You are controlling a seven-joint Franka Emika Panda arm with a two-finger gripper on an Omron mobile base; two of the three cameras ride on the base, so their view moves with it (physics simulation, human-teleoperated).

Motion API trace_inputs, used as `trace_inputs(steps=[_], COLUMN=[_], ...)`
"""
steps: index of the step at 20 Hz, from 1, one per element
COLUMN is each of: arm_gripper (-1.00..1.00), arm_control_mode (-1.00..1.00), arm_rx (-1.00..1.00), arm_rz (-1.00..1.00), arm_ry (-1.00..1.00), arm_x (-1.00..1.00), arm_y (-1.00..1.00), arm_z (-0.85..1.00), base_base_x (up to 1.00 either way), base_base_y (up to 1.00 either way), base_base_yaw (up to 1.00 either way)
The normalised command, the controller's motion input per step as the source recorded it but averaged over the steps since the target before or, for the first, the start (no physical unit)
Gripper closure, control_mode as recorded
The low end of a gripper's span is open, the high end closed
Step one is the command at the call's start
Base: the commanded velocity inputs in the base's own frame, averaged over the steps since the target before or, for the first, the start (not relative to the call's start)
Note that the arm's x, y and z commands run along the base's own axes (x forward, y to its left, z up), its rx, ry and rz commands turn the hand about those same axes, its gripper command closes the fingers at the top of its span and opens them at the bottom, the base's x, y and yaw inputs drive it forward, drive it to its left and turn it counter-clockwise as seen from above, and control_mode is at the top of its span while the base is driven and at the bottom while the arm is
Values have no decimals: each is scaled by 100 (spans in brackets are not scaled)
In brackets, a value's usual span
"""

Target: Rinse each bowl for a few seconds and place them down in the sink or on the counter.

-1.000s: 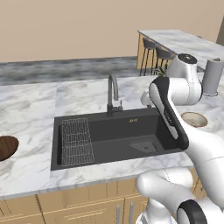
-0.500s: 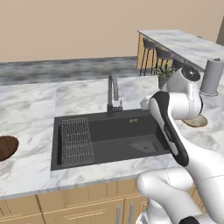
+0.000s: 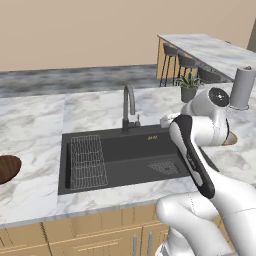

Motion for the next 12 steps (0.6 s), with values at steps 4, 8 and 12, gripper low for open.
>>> trace_inputs(steps=[4, 8, 12], arm_gripper=[-100, -100, -100], arm_control_mode=[-100, -100, -100], arm_rx=[0, 0, 0], arm_rz=[5, 5, 5], arm_ry=[-8, -6, -4], arm_x=[20, 24, 26], arm_y=[-4, -1, 0], arm_z=[-5, -5, -5], base_base_x=[0, 0, 0], base_base_y=[0, 0, 0], base_base_yaw=[0, 0, 0])
